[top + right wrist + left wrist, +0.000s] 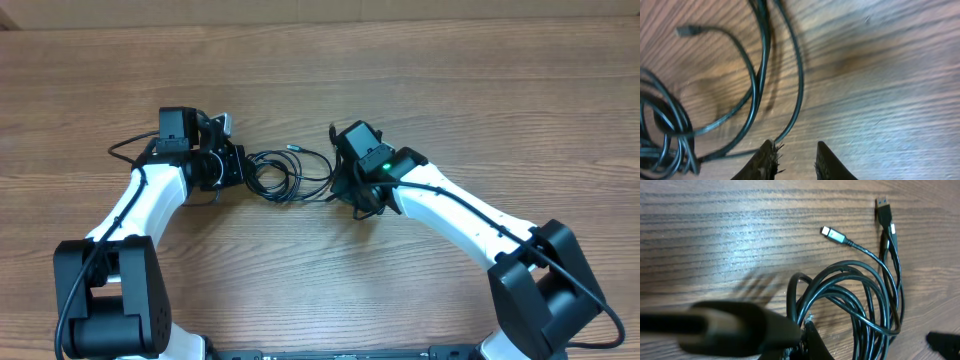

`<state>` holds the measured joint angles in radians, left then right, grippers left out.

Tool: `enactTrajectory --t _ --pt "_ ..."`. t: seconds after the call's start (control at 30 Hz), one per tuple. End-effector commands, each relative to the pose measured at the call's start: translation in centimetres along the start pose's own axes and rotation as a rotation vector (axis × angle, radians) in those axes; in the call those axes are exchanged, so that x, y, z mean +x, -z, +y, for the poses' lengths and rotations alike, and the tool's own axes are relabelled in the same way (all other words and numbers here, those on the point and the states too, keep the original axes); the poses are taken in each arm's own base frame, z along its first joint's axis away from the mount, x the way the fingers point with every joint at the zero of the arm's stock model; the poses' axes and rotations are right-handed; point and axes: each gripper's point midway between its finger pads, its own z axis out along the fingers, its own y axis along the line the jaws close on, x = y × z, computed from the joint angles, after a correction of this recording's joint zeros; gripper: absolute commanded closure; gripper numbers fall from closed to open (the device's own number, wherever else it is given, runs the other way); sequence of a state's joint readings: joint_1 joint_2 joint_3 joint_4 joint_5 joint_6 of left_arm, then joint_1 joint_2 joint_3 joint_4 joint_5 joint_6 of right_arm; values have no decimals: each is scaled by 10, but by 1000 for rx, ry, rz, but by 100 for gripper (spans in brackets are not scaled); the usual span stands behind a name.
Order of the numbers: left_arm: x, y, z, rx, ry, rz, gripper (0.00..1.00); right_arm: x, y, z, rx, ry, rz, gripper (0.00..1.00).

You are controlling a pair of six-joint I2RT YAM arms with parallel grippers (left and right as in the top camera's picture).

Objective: Untangle cables

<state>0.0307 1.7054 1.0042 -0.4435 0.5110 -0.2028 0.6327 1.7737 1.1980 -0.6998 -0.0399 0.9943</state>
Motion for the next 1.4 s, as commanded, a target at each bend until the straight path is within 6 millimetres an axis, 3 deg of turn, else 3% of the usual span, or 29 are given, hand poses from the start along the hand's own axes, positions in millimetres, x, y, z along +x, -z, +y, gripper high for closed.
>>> enactTrajectory --t 0.0,0.1,0.27,0.57,0.67,0.77,0.83,0.97,1.07,1.17,1.27,1.37 --pt "-17 11 -10 23 101 -58 96 7 -6 15 -49 -50 -5 63" --pt "-16 11 -13 39 157 -52 96 5 -13 37 -132 -72 -10 53" --pt "-14 12 -23 98 153 -36 96 1 -13 35 -121 -168 -33 53" --pt "-4 20 -64 335 144 42 96 -1 -14 33 -115 -197 -42 53" --pt "0 26 -77 417 130 66 96 -13 -14 25 -89 -320 -113 53" --pt "3 39 -95 557 26 72 96 -35 -11 15 -57 -361 -247 66" --pt "2 45 -97 602 -2 62 96 -48 -7 7 -28 -367 -328 71" --pt "-3 53 -89 619 -21 33 96 -74 -2 -19 35 -416 -406 71" --pt "-3 53 -87 614 -22 30 96 -87 1 -47 107 -465 -405 92" --pt "-4 50 -82 581 -18 25 96 -79 -2 -66 160 -501 -316 96" --pt "-4 49 -81 577 -17 25 96 -50 -11 -49 84 -457 -83 61" --pt "-6 44 -72 515 13 20 96 -15 -10 -20 -40 -342 156 57"
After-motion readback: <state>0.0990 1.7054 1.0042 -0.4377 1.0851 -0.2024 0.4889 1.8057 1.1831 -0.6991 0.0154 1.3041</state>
